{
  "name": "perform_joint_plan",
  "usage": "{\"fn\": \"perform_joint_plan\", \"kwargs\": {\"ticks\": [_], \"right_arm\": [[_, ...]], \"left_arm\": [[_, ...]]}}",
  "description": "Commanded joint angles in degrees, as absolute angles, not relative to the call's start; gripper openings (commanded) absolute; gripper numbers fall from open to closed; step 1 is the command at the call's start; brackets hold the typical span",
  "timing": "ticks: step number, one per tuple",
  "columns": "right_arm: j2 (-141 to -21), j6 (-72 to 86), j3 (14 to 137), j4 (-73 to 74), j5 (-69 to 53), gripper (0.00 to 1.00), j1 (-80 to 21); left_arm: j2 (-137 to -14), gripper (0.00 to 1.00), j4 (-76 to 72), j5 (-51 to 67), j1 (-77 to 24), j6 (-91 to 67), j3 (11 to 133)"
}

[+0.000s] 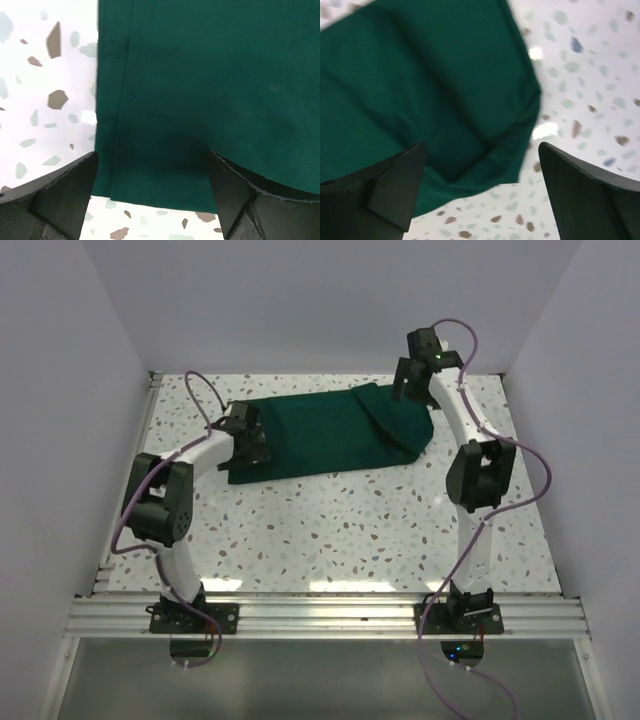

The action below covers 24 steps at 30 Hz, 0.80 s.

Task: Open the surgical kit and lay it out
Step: Open the surgical kit at the center of the board.

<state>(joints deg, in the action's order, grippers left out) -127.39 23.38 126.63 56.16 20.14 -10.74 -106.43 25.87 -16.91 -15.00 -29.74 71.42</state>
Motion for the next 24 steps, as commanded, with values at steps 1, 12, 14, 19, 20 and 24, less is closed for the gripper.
{"fn": "perform_joint_plan", "kwargs": {"ticks": [1,12,14,19,20,24], "right_arm": [[-126.81,22.67,133.56,47.20,3.02,0.98,-11.16],[-139.56,22.68,145.89,40.17,-5.10,0.93,-16.16],[-141.23,20.58,148.08,40.86,-2.30,0.92,-17.31],[-145.19,15.22,149.33,42.62,7.10,0.89,-20.21],[-145.72,14.68,149.67,43.41,10.95,0.88,-20.39],[-148.27,11.43,150.03,44.38,18.09,0.84,-21.18]], "left_arm": [[-106.61,0.93,23.03,-15.82,-16.61,-29.18,74.18],[-101.35,0.92,25.31,-15.56,-23.55,-32.78,68.83],[-98.72,0.92,25.23,-15.12,-23.82,-33.48,66.02],[-92.92,0.92,26.45,-16.08,-23.82,-34.19,61.35],[-92.12,0.92,27.06,-16.52,-23.82,-34.28,60.04],[-87.90,0.92,28.30,-17.14,-23.82,-35.15,56.78]]}}
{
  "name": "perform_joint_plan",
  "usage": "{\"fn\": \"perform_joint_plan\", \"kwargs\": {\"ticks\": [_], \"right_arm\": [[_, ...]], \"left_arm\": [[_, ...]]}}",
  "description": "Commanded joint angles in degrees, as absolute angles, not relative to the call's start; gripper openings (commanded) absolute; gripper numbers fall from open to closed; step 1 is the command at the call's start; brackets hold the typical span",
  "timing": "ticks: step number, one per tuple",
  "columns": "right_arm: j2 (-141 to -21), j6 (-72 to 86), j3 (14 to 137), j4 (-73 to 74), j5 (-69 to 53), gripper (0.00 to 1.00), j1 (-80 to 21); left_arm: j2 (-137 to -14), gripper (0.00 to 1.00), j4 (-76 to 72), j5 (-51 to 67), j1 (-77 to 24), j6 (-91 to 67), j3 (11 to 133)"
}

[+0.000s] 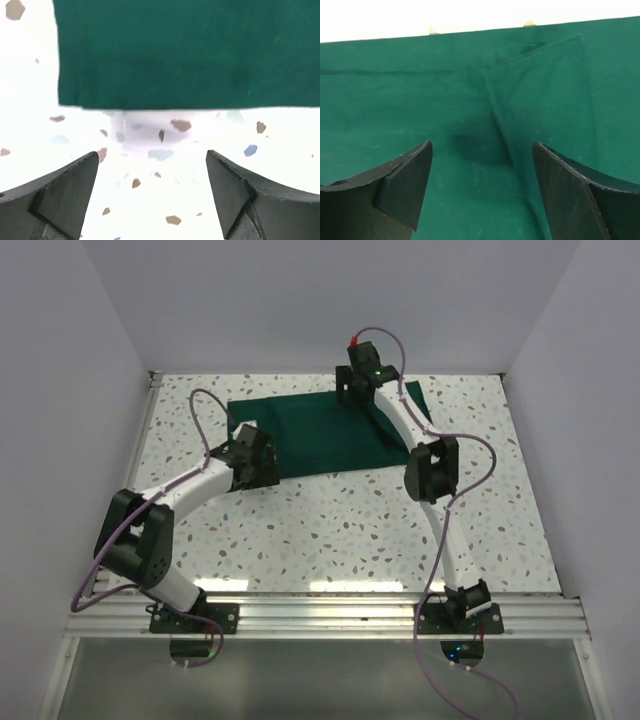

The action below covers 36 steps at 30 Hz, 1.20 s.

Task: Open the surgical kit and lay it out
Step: Open the surgical kit at the center of the board.

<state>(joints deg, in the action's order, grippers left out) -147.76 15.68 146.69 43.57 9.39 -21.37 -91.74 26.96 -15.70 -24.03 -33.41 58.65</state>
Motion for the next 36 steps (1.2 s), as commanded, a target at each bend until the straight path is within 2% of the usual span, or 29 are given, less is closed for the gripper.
{"fn": "perform_joint_plan", "kwargs": {"ticks": [1,5,8,9,11,12,15,20,25,27,31,36], "right_arm": [[-148.97,11.16,149.94,44.47,19.50,0.83,-21.18],[-150.38,10.72,150.47,44.21,23.46,0.73,-21.27],[-151.08,10.90,150.91,44.12,24.69,0.55,-21.27],[-151.17,10.81,150.82,44.12,24.87,0.42,-21.18],[-151.08,10.99,150.56,44.12,25.13,0.31,-21.09],[-151.08,11.16,150.56,44.21,25.14,0.21,-21.01],[-150.56,11.42,150.47,44.21,25.22,0.09,-21.01],[-148.28,11.69,150.12,44.30,23.91,0.08,-21.01],[-142.93,12.48,148.02,45.26,22.06,0.00,-21.09],[-140.20,12.57,146.08,45.53,20.40,0.00,-21.44],[-130.89,12.65,136.09,45.53,18.29,0.00,-22.76],[-111.22,12.23,119.04,42.11,10.12,0.00,-26.70]], "left_arm": [[-86.32,0.92,28.65,-17.23,-23.82,-35.42,56.17],[-83.32,0.92,28.92,-16.79,-23.82,-36.91,52.57],[-82.27,0.92,29.09,-16.52,-23.82,-37.70,51.07],[-82.18,0.92,29.09,-16.52,-23.82,-37.71,50.89],[-81.65,0.92,29.18,-16.61,-23.82,-37.79,50.45],[-81.48,0.92,29.18,-16.79,-23.82,-37.79,50.36],[-81.39,0.92,29.44,-16.79,-23.82,-37.71,50.71],[-81.30,0.92,29.36,-16.44,-23.82,-37.70,51.15],[-81.21,0.92,29.01,-16.43,-23.99,-37.44,51.68],[-81.39,0.93,29.09,-17.49,-23.99,-37.09,52.55],[-82.96,0.93,29.62,-19.51,-23.99,-35.42,56.93],[-85.60,0.95,29.62,-20.39,-23.21,-32.00,63.45]]}}
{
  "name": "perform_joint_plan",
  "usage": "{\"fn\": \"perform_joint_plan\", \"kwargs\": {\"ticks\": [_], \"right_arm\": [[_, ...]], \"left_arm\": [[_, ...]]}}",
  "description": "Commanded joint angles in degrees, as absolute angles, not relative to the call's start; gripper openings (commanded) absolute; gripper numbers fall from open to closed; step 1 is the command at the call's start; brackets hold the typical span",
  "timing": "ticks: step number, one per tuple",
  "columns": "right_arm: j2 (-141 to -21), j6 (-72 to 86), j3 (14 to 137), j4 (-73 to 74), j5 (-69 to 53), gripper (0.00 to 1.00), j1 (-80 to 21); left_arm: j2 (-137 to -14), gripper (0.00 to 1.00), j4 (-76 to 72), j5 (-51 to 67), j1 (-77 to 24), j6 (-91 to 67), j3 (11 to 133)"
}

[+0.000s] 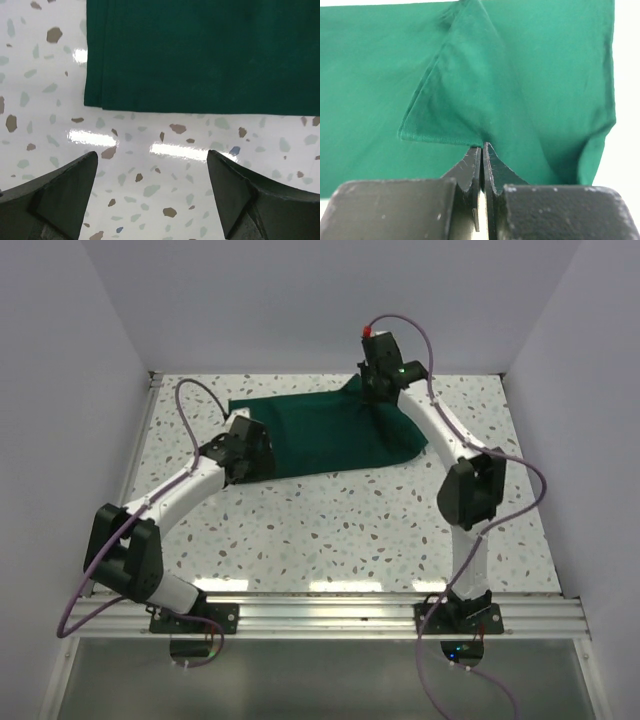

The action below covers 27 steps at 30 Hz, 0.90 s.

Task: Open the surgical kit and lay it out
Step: Open the surgical kit at the center of the board.

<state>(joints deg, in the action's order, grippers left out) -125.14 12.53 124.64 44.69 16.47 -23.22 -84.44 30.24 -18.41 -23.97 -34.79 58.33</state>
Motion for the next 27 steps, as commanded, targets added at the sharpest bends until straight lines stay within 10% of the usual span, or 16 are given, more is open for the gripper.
{"fn": "perform_joint_plan", "kwargs": {"ticks": [1,10,17,27], "right_arm": [[-108.22,11.61,112.65,41.58,6.45,0.00,-27.68],[-71.14,8.61,79.48,43.23,-20.12,0.00,-33.49],[-49.86,14.93,64.43,57.27,9.28,0.00,-33.49],[-65.64,26.45,66.97,63.63,21.36,0.00,-33.49]], "left_arm": [[-86.48,0.95,29.79,-20.39,-22.86,-31.82,65.72],[-89.03,0.95,28.21,-20.13,-17.93,-28.39,71.80],[-89.38,0.94,27.16,-18.29,-17.23,-31.10,71.63],[-87.37,0.94,29.52,-19.15,-21.44,-39.09,64.96]]}}
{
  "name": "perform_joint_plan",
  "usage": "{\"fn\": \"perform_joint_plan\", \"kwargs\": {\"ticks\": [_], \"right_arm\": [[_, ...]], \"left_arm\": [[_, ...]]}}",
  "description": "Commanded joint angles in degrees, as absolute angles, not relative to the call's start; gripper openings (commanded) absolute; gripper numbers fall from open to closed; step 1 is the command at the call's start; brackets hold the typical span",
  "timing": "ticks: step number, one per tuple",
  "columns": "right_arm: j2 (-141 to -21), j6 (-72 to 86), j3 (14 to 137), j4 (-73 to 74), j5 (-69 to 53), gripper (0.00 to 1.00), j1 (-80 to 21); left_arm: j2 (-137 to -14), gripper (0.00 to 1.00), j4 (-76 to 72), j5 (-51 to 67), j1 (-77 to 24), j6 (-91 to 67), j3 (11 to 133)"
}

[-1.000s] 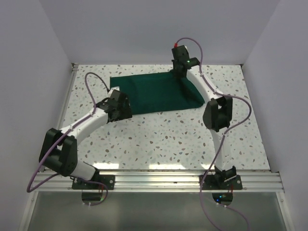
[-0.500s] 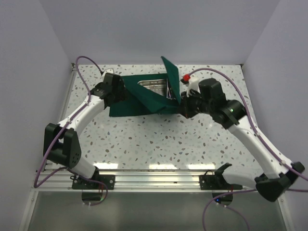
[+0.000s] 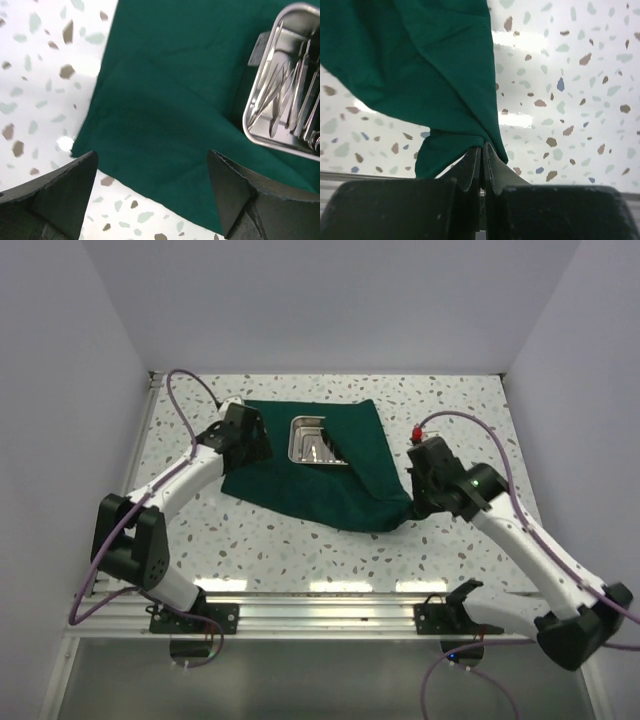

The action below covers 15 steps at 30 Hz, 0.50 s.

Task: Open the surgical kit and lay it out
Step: Open the surgical kit at the center of the board.

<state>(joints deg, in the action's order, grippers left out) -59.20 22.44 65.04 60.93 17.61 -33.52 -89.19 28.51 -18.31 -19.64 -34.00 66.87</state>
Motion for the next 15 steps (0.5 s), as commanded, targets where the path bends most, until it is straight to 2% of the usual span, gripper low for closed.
{"fn": "perform_joint_plan", "kwargs": {"ticks": [1,5,6,7,8,10,15], "right_arm": [[-67.66,26.54,68.02,63.89,21.01,0.00,-33.49],[-74.35,23.21,69.52,64.68,16.10,0.00,-33.57],[-76.10,22.86,69.70,64.95,16.00,0.05,-33.49],[-76.55,22.59,69.87,65.30,15.74,0.23,-33.49],[-76.99,22.24,69.96,65.30,15.91,0.66,-33.57],[-77.52,22.06,71.18,65.13,18.27,0.93,-33.49],[-80.06,20.22,78.56,64.60,24.51,0.96,-33.49]], "left_arm": [[-86.67,0.94,31.01,-19.68,-21.97,-40.59,62.69],[-82.01,0.94,33.05,-20.30,-24.43,-48.76,54.77],[-80.52,0.94,33.66,-20.56,-24.87,-49.82,51.71],[-79.99,0.94,33.58,-20.74,-25.40,-50.53,50.29],[-79.46,0.94,33.23,-20.39,-25.92,-51.41,48.97],[-78.84,0.93,31.65,-19.69,-26.10,-51.77,46.15],[-78.57,0.91,26.04,-18.81,-29.17,-52.38,43.42]]}}
